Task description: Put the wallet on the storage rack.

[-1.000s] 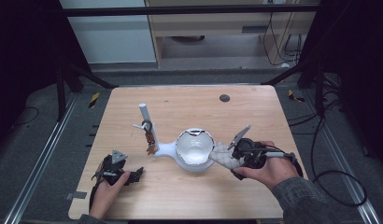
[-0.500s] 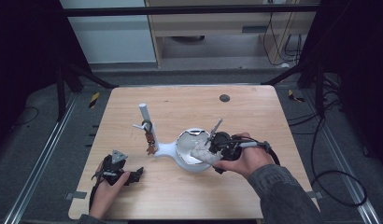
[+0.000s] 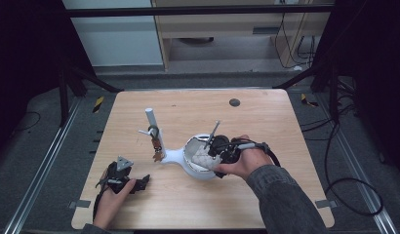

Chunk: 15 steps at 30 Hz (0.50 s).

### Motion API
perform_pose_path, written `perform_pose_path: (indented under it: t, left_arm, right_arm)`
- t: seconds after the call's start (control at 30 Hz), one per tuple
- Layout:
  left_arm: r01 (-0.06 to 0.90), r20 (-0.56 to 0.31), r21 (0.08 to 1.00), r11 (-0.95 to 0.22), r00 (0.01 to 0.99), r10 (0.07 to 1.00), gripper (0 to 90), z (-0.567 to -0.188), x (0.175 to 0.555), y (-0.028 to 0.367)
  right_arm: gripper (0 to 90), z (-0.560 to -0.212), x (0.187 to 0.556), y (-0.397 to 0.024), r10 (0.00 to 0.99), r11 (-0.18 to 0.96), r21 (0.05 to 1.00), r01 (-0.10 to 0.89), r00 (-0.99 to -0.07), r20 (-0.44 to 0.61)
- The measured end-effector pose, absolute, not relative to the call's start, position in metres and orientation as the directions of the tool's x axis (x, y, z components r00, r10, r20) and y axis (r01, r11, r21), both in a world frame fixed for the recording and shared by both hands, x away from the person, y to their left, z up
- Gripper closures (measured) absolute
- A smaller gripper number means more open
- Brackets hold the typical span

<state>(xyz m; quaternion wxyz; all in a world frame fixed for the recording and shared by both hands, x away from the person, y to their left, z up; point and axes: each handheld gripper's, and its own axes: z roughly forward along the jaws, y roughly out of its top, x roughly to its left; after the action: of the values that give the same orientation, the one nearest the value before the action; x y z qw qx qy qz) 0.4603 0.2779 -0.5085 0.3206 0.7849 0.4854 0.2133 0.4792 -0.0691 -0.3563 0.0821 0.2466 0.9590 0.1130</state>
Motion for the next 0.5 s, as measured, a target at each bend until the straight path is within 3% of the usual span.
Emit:
perform_pose_path:
  t: [0.5]
  left_arm:
    - [0.625, 0.023, 0.710, -0.323, 0.438, 0.899, 0.0, -0.5085, 0.4604, 0.2779]
  right_arm:
    - [31.8, -0.3597, 0.4854, -0.0624, 0.483, 0.861, 0.232, 0.453, -0.870, -0.096]
